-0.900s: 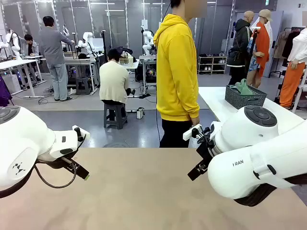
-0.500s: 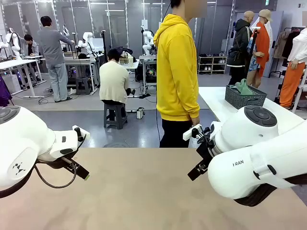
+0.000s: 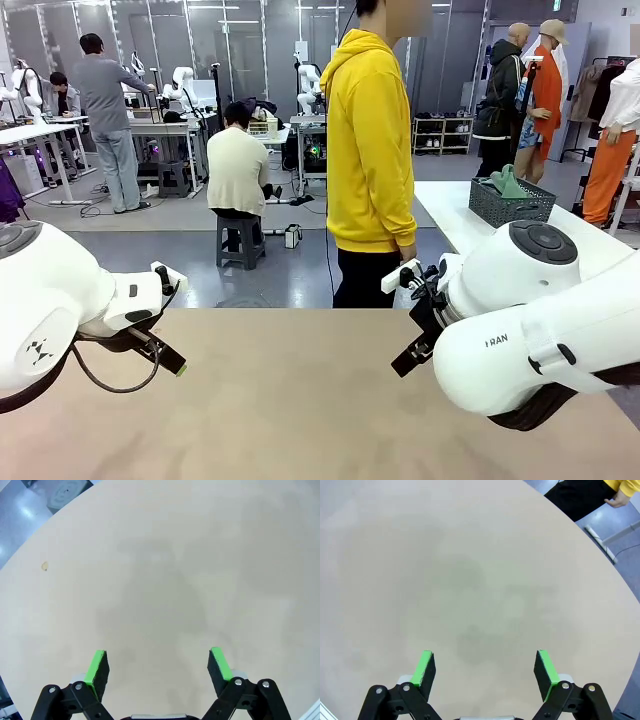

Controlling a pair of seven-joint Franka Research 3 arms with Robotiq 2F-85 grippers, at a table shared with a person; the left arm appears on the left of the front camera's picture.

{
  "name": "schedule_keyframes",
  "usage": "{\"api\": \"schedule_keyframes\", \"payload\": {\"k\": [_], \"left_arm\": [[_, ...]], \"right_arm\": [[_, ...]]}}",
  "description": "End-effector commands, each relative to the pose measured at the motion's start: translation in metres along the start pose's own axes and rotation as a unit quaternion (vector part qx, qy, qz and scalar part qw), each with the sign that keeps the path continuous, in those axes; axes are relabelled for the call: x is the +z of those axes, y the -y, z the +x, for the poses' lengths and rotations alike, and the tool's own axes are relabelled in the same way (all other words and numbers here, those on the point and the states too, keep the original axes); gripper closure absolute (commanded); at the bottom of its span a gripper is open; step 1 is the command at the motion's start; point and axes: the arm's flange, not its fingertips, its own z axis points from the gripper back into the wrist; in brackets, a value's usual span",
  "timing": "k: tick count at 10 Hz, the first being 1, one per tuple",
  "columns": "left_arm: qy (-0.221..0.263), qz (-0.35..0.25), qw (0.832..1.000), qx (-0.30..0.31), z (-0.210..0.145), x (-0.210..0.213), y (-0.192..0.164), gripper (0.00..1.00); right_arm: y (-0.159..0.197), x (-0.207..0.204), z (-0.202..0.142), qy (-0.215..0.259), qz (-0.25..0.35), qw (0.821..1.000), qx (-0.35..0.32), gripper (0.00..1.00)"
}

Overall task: Fold the towels and place them in the basket.
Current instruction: When a person lays out a Towel with hook on the table, fold it in half twice.

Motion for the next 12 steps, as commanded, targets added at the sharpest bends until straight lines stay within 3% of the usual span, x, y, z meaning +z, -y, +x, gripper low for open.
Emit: {"api": "schedule_keyframes", "payload": {"k": [1,3,5,6,7,9,11,12], "left_arm": [[-0.004,-0.006,1.000,-0.028,0.023,0.015,-0.007,0.00],[-0.025,-0.081,0.996,-0.006,0.060,0.057,-0.033,0.00],[-0.033,-0.181,0.983,0.020,0.073,0.101,-0.061,0.00],[-0.041,-0.245,0.967,0.052,0.069,0.124,-0.084,0.00],[-0.041,-0.307,0.948,0.075,0.055,0.151,-0.114,0.00],[0.005,-0.389,0.913,0.122,0.005,0.193,-0.171,0.00],[0.056,-0.403,0.895,0.185,-0.063,0.226,-0.224,0.00],[0.108,-0.397,0.888,0.205,-0.095,0.242,-0.243,0.00]], "right_arm": [[0.008,0.019,0.018,0.009,0.018,1.000,0.004,0.00],[0.034,0.068,0.063,0.008,0.110,0.993,-0.039,0.00],[0.066,0.111,0.080,-0.010,0.180,0.982,-0.062,0.00],[0.090,0.136,0.075,-0.027,0.231,0.970,-0.075,0.00],[0.127,0.156,0.061,-0.031,0.297,0.947,-0.115,0.00],[0.188,0.182,0.004,0.001,0.379,0.907,-0.183,0.00],[0.249,0.207,-0.070,0.045,0.415,0.878,-0.234,0.00],[0.267,0.220,-0.099,0.071,0.423,0.871,-0.241,0.00]]}}
